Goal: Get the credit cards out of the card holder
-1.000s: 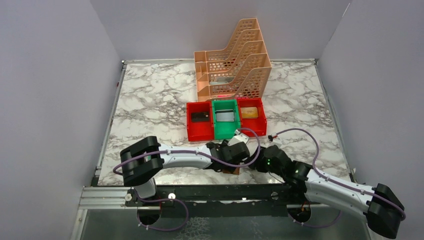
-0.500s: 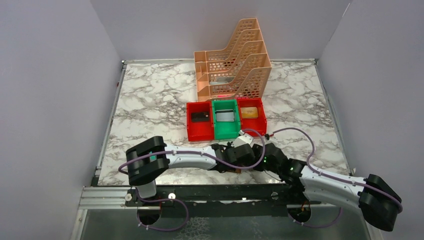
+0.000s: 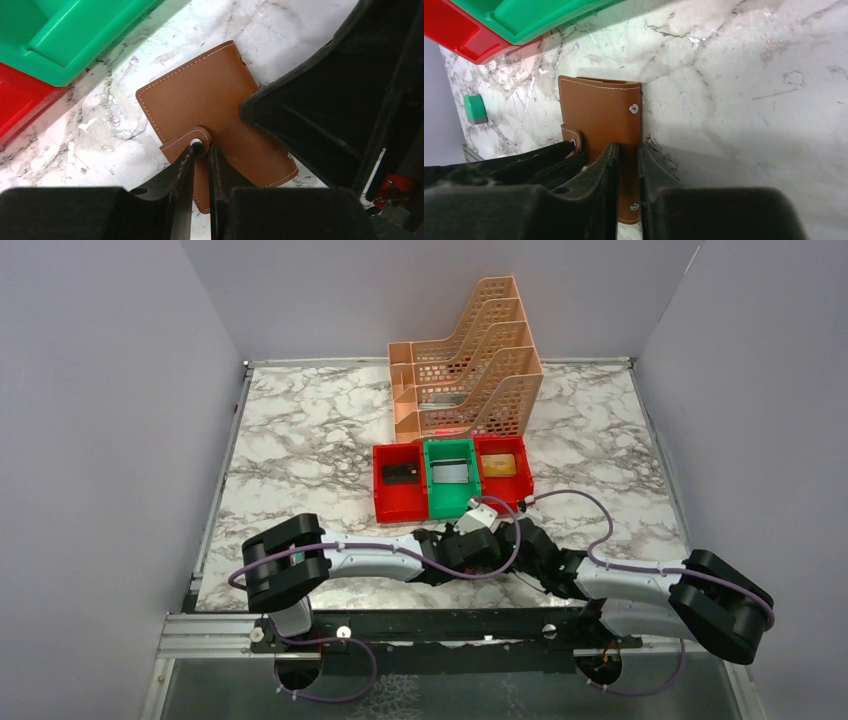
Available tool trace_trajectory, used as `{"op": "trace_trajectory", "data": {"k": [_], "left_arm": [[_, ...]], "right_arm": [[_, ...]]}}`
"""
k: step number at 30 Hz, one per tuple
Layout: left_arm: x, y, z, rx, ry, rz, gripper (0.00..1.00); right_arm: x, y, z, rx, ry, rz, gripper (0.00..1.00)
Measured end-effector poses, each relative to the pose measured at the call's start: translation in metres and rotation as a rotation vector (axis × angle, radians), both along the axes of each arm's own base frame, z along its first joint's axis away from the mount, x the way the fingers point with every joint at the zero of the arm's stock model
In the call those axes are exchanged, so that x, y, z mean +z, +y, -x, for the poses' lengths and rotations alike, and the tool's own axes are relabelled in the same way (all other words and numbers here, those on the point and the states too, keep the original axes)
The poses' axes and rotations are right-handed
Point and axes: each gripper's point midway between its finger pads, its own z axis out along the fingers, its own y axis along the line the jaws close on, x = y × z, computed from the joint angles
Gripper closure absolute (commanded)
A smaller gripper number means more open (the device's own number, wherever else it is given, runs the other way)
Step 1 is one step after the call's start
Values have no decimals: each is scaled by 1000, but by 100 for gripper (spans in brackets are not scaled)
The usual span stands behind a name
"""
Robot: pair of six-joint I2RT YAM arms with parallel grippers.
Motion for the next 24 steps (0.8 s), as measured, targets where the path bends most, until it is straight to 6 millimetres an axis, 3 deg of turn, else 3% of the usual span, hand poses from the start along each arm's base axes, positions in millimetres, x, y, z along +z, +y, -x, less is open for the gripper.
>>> {"op": "trace_trajectory", "data": {"k": [2,3,20,24], "left_arm": [[0,4,-3,13,-12,-4,88],[0,6,-4,17,-17,-3,88],[7,18,-16,124,-54,25,86],[3,48,-32,194,-100,-59,86]], "right_arm": [[0,3,-3,-3,-7,-7,98],[1,3,-4,-7,-11,-14,99],[0,4,-5,-12,-54,-68,99],[-2,5,-4,-2,-54,-65,99]]}}
